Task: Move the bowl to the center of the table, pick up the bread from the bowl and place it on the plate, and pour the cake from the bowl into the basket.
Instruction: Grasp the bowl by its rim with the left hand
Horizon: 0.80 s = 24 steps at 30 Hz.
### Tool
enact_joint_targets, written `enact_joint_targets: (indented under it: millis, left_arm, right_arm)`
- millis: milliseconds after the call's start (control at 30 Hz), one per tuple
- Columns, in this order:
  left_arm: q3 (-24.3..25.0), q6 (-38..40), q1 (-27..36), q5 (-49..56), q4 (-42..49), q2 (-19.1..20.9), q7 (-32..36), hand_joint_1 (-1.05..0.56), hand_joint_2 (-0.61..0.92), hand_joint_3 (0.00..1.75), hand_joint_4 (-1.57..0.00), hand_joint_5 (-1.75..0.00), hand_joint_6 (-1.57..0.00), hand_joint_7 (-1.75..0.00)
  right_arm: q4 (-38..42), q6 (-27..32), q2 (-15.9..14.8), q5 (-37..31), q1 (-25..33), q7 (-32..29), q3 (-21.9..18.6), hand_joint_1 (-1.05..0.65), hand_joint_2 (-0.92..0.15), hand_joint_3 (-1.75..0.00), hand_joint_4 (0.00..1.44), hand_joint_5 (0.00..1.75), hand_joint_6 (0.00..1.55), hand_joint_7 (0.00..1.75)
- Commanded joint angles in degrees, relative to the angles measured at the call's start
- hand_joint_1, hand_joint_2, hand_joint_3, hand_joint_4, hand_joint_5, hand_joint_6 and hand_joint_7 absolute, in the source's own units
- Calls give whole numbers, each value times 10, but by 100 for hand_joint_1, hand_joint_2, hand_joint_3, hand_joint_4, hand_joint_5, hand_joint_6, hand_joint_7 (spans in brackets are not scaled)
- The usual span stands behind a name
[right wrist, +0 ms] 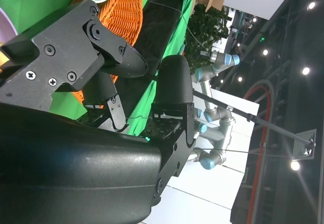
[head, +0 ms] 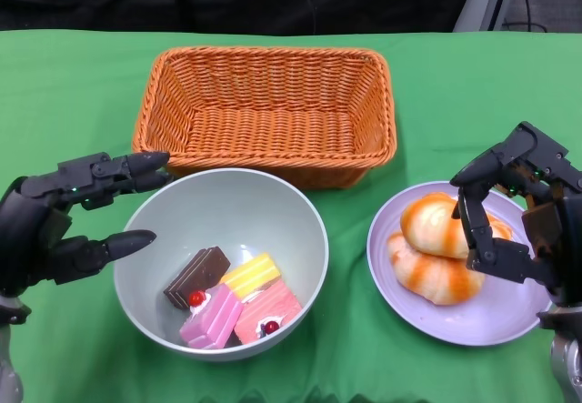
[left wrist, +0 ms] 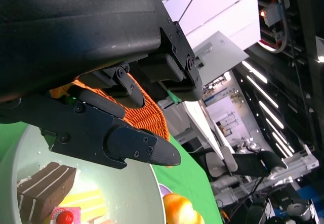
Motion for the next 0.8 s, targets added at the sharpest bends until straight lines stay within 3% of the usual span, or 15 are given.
enact_joint_targets:
  millis: [33, 533, 800]
  left_arm:
    - [-8, -98, 20, 47, -24, 63, -11, -71, 92, 11, -64, -10, -68, -1]
    - [-35, -297, -17, 208, 40, 151, 65, -80, 92, 16, -75, -8, -75, -1]
    - [15, -335, -23, 352, 20, 160, 125, -72, 91, 8, -82, -8, -81, -2]
  right_arm:
    - [-3, -4, 6, 19, 6, 1, -11, -2, -44, -122, 65, 172, 58, 144]
    - [-2, 7, 15, 28, 7, 13, -22, 0, -47, -120, 65, 173, 59, 143]
    - [-4, 9, 18, 23, 10, 12, -21, 0, -46, -121, 66, 173, 59, 143]
